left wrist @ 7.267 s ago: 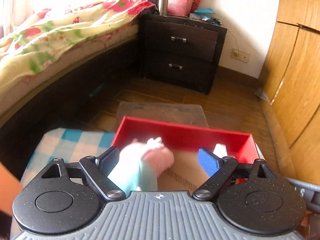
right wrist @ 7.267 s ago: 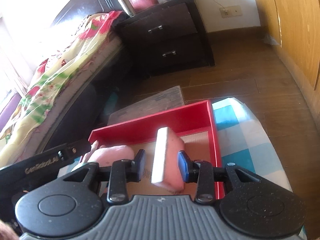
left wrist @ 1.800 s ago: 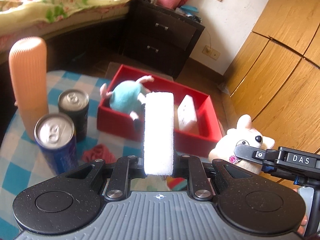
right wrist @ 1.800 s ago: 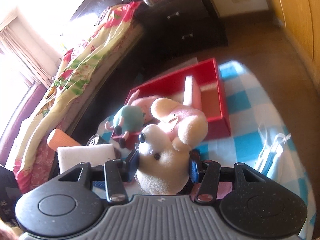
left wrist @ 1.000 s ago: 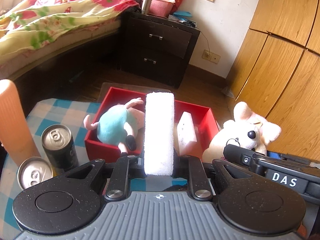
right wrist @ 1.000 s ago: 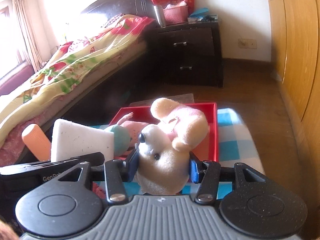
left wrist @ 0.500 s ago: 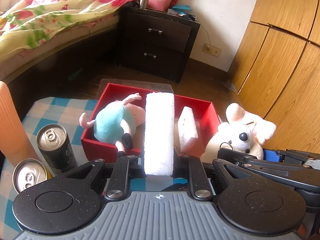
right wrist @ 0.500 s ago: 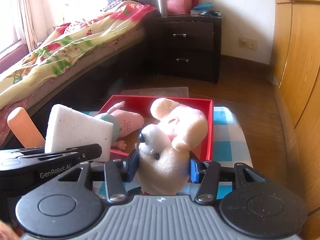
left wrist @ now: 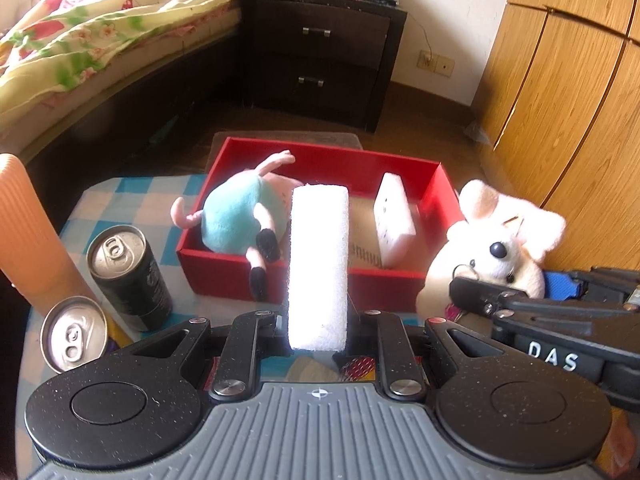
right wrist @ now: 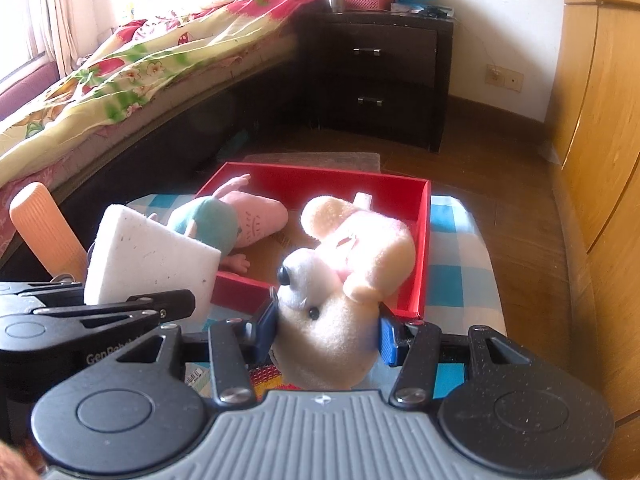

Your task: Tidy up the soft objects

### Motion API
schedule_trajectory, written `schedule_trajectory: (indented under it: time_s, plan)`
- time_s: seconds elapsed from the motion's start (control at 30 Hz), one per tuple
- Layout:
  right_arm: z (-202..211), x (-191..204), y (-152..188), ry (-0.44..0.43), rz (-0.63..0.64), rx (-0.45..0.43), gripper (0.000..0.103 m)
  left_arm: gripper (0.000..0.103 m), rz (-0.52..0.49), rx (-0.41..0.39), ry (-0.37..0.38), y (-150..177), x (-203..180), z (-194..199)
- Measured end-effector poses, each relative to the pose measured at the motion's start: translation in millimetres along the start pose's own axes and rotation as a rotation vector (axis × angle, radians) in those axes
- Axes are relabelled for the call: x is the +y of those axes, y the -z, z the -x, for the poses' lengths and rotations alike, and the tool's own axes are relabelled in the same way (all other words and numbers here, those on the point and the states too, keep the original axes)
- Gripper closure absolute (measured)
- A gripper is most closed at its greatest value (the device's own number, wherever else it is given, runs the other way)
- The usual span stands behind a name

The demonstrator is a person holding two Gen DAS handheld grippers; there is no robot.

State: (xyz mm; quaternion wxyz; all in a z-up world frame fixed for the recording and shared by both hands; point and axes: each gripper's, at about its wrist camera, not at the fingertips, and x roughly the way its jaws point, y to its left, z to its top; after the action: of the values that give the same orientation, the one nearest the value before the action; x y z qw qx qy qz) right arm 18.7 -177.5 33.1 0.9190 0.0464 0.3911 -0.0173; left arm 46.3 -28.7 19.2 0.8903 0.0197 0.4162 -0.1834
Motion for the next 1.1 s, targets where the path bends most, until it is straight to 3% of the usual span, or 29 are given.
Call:
schedule_trajectory:
  time_s: [0.73, 1.1]
  plan:
    - [-2.6, -10.4, -16.7, 0.025, -0.001, 0.023, 0.075, 0.084, -0.028, 0.035, -0.009, -16.9, -10.0, -8.6]
    - [-27.6, -26.2, -49.8, 0.058, -0.043, 0.009, 0.075, 0.084, -0.007, 0.013, -0.052, -58.7, -6.9, -32.7]
